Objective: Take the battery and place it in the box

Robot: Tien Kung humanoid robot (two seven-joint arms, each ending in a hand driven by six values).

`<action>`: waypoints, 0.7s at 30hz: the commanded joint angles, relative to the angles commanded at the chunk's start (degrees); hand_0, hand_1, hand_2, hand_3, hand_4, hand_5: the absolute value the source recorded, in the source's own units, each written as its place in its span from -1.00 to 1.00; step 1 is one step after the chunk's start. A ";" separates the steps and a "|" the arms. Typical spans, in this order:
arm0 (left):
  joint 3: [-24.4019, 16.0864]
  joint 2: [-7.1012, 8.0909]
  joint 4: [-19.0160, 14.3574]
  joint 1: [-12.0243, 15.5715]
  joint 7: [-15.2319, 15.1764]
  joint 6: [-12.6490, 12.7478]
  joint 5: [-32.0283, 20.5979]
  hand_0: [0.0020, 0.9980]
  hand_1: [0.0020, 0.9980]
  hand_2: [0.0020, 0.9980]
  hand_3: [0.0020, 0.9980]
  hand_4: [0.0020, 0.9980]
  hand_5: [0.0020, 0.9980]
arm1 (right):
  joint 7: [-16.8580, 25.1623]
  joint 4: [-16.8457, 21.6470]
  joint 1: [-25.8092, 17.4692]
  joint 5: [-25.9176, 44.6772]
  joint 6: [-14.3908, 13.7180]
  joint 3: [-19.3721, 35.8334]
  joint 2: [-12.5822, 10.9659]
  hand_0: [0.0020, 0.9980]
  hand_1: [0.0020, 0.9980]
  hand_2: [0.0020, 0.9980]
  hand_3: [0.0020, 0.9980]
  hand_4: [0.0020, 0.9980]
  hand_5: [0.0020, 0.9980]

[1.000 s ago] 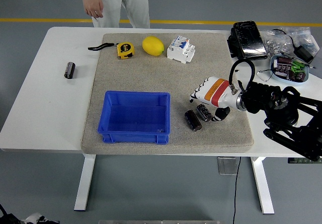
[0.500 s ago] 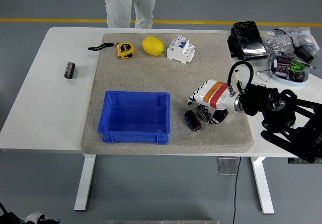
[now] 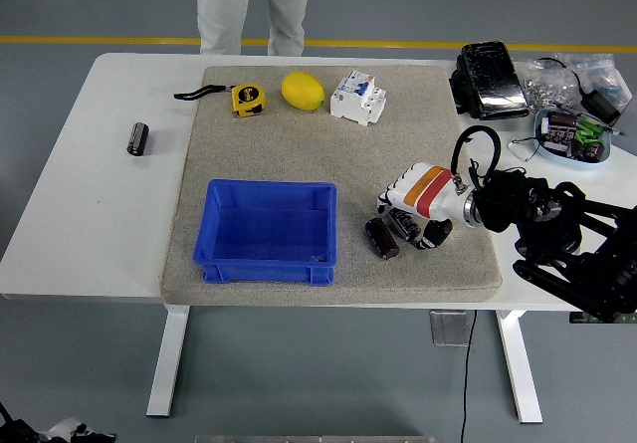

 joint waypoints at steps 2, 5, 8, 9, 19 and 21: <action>0.15 -0.02 -0.03 -0.02 -0.04 -0.03 -0.14 0.48 0.42 0.51 0.24 0.28 0.06 | -0.02 -0.05 -0.11 0.12 -0.05 -0.04 0.03 0.27 0.27 0.34 0.29 0.87 -0.69; 0.20 -0.06 -0.08 -0.09 -0.04 -0.11 -0.16 0.48 0.42 0.51 0.24 0.28 0.06 | -0.10 -0.19 -0.22 0.42 -0.39 -0.13 0.04 0.27 0.27 0.34 0.29 0.87 -0.69; 0.39 -0.01 -0.12 -0.14 -0.11 -0.16 -0.34 0.48 0.41 0.51 0.24 0.28 0.06 | -0.28 -0.36 -0.36 0.70 -0.73 -0.12 0.00 0.14 0.11 0.14 0.08 0.60 -0.81; 0.31 0.00 -0.11 -0.16 -0.10 -0.17 -0.25 0.48 0.41 0.51 0.24 0.28 0.06 | -0.40 -0.42 -0.40 0.73 -0.72 -0.11 -0.02 0.14 0.11 0.14 0.08 0.60 -0.81; 0.20 0.07 -0.01 0.06 -0.20 -0.08 -0.25 0.48 0.42 0.51 0.25 0.28 0.06 | -0.52 -0.12 -0.53 2.21 -0.68 0.56 -0.40 0.09 -0.05 0.01 -0.04 0.48 -0.89; 0.14 0.06 0.00 0.17 -0.17 -0.09 -0.19 0.48 0.42 0.51 0.25 0.28 0.06 | -0.53 0.17 -0.46 2.18 -0.77 0.67 -0.46 0.09 -0.05 0.01 -0.04 0.48 -0.89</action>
